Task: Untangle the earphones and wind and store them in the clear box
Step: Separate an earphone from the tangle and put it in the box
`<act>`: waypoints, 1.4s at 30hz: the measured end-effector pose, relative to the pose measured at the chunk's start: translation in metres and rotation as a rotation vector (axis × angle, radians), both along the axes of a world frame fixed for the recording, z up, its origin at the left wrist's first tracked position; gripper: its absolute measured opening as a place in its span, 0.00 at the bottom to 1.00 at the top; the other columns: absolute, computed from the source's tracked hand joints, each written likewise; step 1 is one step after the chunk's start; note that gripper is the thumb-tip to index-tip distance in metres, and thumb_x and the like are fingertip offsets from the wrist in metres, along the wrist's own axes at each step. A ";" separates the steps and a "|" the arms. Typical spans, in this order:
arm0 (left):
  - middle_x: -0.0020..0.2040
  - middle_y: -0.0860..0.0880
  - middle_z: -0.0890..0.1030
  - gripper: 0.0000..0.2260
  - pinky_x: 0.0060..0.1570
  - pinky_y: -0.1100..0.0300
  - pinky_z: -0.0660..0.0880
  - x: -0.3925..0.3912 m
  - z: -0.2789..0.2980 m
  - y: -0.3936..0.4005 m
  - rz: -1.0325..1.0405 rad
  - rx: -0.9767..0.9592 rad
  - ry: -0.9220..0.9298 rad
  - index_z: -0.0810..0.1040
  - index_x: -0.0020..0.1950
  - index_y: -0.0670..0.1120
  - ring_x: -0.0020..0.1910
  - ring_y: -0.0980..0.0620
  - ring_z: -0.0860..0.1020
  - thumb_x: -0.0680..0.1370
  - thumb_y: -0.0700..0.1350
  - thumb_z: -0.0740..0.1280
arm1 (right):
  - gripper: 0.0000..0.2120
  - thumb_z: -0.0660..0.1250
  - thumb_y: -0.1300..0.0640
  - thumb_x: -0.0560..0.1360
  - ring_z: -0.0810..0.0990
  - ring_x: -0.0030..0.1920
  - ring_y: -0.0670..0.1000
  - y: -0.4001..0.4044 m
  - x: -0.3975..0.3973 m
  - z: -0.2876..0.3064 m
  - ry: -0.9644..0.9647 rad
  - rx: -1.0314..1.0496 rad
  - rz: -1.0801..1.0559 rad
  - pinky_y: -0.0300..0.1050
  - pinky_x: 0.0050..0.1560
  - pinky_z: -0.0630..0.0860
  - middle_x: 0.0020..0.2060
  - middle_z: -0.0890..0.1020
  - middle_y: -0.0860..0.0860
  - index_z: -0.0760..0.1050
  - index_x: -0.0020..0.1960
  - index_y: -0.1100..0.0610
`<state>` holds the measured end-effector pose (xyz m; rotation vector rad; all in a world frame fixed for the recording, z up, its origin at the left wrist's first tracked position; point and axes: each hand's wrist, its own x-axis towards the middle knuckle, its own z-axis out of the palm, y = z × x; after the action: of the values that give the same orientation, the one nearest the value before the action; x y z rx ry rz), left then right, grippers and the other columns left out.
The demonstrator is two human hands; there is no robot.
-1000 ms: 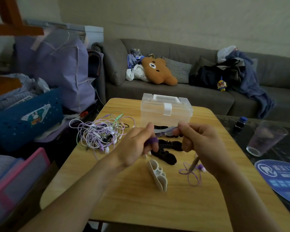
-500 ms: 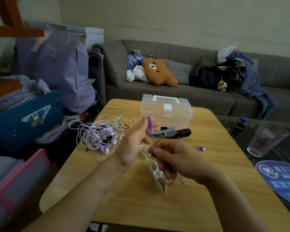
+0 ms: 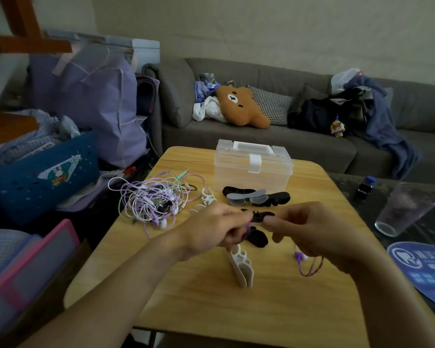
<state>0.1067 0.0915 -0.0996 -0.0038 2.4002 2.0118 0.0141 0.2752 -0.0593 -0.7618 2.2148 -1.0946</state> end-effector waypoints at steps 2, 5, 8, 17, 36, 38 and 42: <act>0.26 0.50 0.65 0.19 0.37 0.58 0.68 -0.002 0.003 -0.002 -0.014 0.267 -0.013 0.68 0.31 0.47 0.27 0.52 0.62 0.80 0.52 0.64 | 0.22 0.67 0.38 0.69 0.66 0.25 0.44 -0.006 0.001 -0.006 -0.019 -0.026 -0.009 0.37 0.27 0.65 0.27 0.76 0.47 0.82 0.45 0.58; 0.27 0.49 0.67 0.19 0.41 0.55 0.72 -0.003 0.005 -0.002 0.001 0.482 -0.005 0.67 0.31 0.47 0.26 0.52 0.62 0.79 0.53 0.66 | 0.27 0.64 0.36 0.70 0.65 0.26 0.45 -0.018 0.004 -0.019 -0.035 -0.123 -0.013 0.37 0.27 0.63 0.26 0.73 0.47 0.81 0.48 0.61; 0.29 0.47 0.74 0.14 0.39 0.56 0.74 -0.001 0.009 -0.001 0.015 0.536 0.009 0.72 0.33 0.45 0.24 0.52 0.69 0.77 0.50 0.64 | 0.27 0.62 0.36 0.72 0.65 0.25 0.45 -0.029 0.008 -0.026 -0.004 -0.206 -0.054 0.39 0.27 0.64 0.26 0.71 0.48 0.80 0.46 0.61; 0.51 0.42 0.84 0.15 0.46 0.53 0.80 -0.008 0.007 -0.008 0.151 0.910 0.124 0.78 0.54 0.41 0.50 0.47 0.84 0.80 0.51 0.59 | 0.15 0.60 0.48 0.83 0.66 0.25 0.42 -0.036 0.015 -0.033 0.120 -0.144 0.036 0.39 0.28 0.64 0.24 0.72 0.44 0.82 0.48 0.54; 0.40 0.56 0.78 0.02 0.39 0.66 0.71 -0.006 -0.004 -0.008 0.375 -0.543 0.428 0.78 0.47 0.46 0.39 0.57 0.76 0.78 0.39 0.69 | 0.07 0.71 0.50 0.74 0.74 0.25 0.42 0.002 -0.006 -0.008 0.231 -0.244 -0.089 0.36 0.27 0.71 0.33 0.83 0.46 0.83 0.45 0.52; 0.40 0.57 0.78 0.03 0.39 0.71 0.71 -0.005 -0.001 -0.009 0.464 -0.497 0.472 0.79 0.49 0.44 0.40 0.60 0.77 0.78 0.37 0.70 | 0.14 0.67 0.44 0.73 0.71 0.24 0.44 0.007 -0.009 -0.008 0.180 -0.213 -0.092 0.39 0.26 0.69 0.28 0.80 0.46 0.81 0.45 0.55; 0.42 0.56 0.79 0.07 0.39 0.71 0.73 -0.004 0.000 -0.008 0.537 -0.491 0.491 0.79 0.50 0.47 0.41 0.59 0.77 0.75 0.38 0.73 | 0.24 0.60 0.38 0.71 0.69 0.24 0.47 0.010 -0.016 -0.011 0.163 -0.180 -0.119 0.43 0.28 0.70 0.23 0.73 0.48 0.78 0.42 0.60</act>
<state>0.1032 0.0838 -0.0999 -0.1996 3.4713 1.6430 -0.0023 0.2852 -0.0706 -0.8293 2.3450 -1.3474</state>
